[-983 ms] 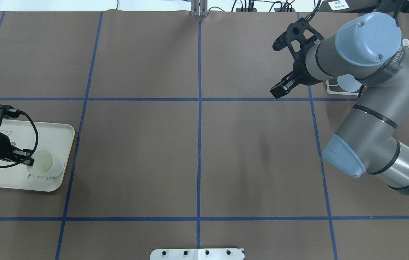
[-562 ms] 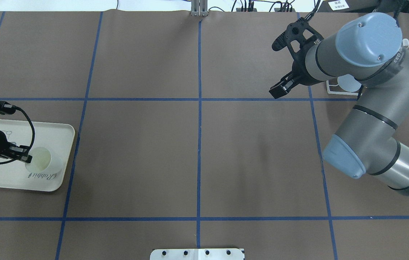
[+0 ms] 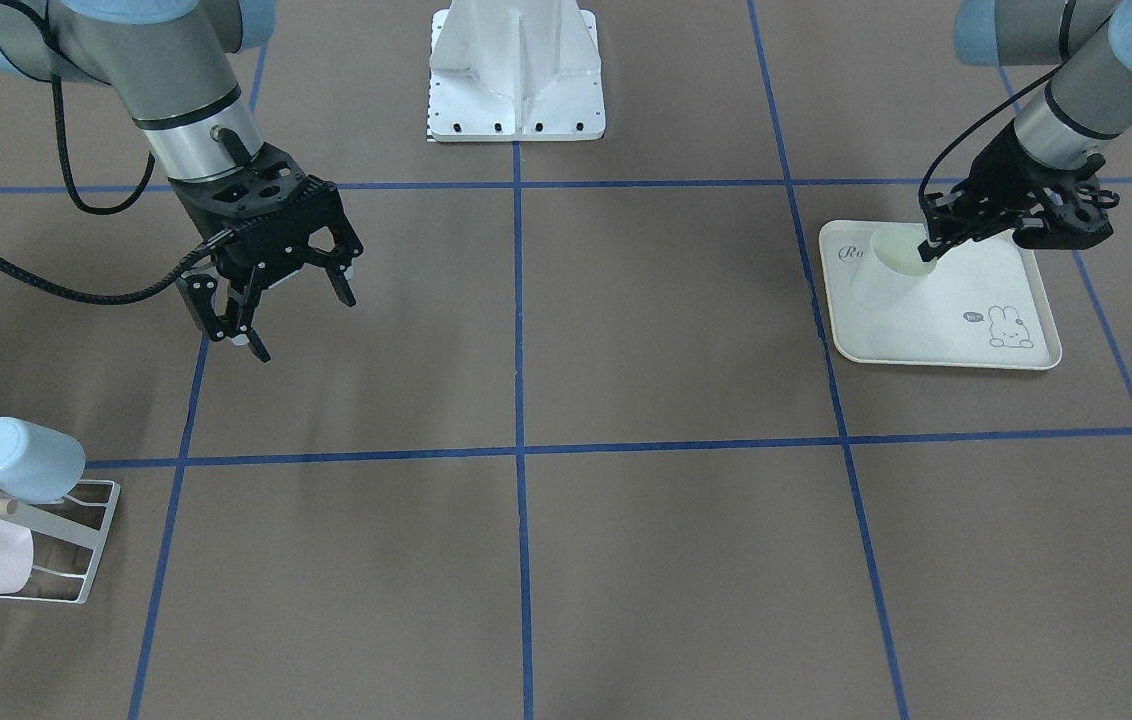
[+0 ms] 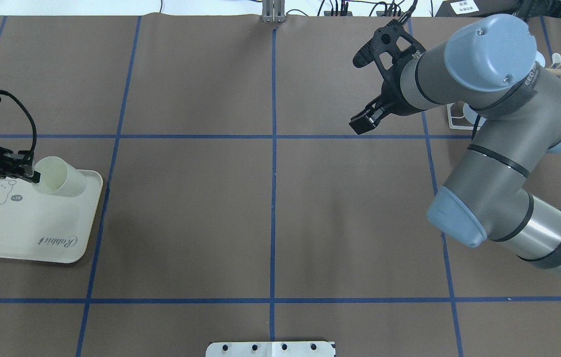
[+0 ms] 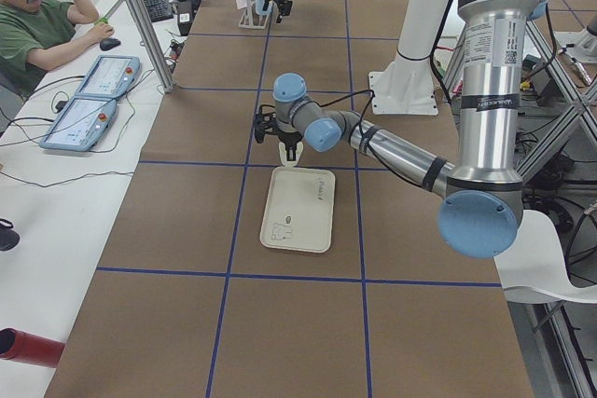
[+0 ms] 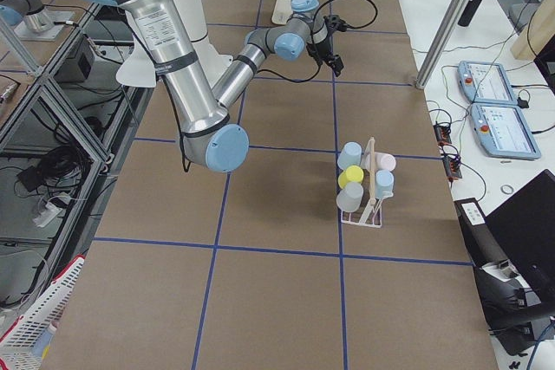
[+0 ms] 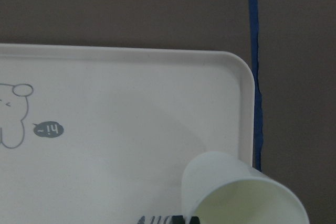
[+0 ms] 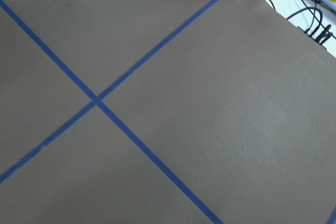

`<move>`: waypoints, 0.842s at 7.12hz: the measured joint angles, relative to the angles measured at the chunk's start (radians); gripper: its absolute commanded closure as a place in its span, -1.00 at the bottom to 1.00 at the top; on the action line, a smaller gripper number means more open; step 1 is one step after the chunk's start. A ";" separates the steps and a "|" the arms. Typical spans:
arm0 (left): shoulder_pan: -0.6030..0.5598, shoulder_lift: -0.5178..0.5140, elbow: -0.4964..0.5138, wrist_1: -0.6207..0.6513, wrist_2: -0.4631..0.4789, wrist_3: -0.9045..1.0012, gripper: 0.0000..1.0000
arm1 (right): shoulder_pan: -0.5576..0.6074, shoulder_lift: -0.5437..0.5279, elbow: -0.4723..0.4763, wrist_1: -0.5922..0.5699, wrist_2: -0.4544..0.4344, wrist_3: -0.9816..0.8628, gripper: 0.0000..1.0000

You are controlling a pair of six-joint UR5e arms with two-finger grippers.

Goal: Transfer IKEA cup to right arm and place on rack

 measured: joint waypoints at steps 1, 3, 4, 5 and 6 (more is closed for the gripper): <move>-0.007 -0.060 -0.006 0.015 -0.041 -0.121 1.00 | -0.005 0.010 -0.036 0.106 -0.002 0.000 -0.98; -0.029 -0.183 -0.009 0.015 -0.144 -0.369 1.00 | -0.019 0.016 -0.147 0.397 -0.006 0.000 -0.98; -0.049 -0.239 -0.010 0.011 -0.196 -0.475 1.00 | -0.034 0.020 -0.192 0.544 -0.011 -0.001 -0.98; -0.072 -0.282 -0.011 0.003 -0.259 -0.557 1.00 | -0.058 0.032 -0.214 0.659 -0.030 -0.001 -0.98; -0.085 -0.316 -0.009 -0.023 -0.306 -0.639 1.00 | -0.093 0.052 -0.223 0.727 -0.081 -0.004 -0.98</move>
